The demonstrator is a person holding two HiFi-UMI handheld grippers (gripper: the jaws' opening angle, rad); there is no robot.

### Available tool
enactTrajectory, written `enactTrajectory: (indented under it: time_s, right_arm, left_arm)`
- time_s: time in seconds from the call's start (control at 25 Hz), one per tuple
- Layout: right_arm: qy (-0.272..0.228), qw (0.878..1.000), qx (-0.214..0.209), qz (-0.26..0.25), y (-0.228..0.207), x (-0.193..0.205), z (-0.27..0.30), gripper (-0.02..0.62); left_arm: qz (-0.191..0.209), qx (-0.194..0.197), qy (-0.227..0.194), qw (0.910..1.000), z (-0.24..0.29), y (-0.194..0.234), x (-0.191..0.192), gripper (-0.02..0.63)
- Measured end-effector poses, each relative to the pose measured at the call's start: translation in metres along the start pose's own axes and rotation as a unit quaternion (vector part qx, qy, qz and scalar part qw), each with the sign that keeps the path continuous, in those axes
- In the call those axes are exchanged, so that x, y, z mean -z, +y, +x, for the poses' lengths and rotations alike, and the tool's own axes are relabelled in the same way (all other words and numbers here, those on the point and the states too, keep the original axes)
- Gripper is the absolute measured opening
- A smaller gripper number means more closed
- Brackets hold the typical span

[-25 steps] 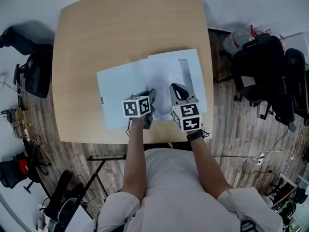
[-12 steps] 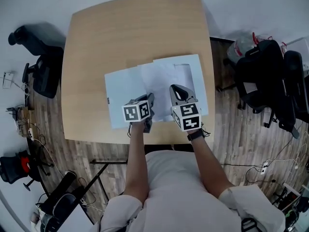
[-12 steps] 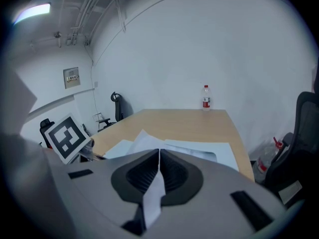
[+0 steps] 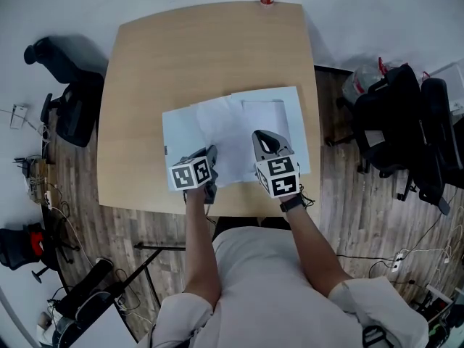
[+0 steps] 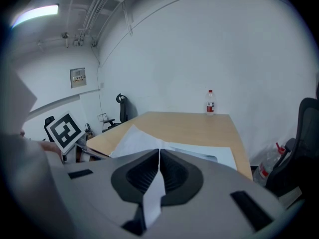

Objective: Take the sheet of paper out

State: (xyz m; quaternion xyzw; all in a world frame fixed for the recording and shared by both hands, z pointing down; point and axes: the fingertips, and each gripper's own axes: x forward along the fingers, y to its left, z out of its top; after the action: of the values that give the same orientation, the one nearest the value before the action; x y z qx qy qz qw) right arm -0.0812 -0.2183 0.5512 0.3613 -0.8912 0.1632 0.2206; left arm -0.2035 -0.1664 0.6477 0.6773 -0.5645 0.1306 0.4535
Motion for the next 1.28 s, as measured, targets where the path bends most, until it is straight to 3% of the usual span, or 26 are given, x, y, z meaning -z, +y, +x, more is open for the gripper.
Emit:
enactTrajectory:
  time_s: [0.36, 0.76, 1.0, 1.28]
  right_arm:
    - [-0.018, 1.000, 0.002, 0.007, -0.009, -0.004, -0.018, 0.014]
    - [-0.062, 0.998, 0.002, -0.022, -0.016, -0.033, -0.055, 0.014]
    - [-0.102, 0.994, 0.012, -0.036, -0.023, -0.062, -0.089, 0.014]
    - [-0.160, 0.985, 0.012, -0.059, -0.019, -0.101, -0.134, 0.014]
  left_arm:
    - [0.012, -0.030, -0.052, 0.9982, -0.042, 0.000, -0.022, 0.009]
    - [0.063, -0.043, -0.135, 0.9878, -0.076, -0.048, -0.060, 0.009]
    - [0.114, -0.052, -0.188, 0.9741, -0.096, -0.091, -0.088, 0.009]
    - [0.176, -0.055, -0.263, 0.9470, -0.120, -0.155, -0.118, 0.009]
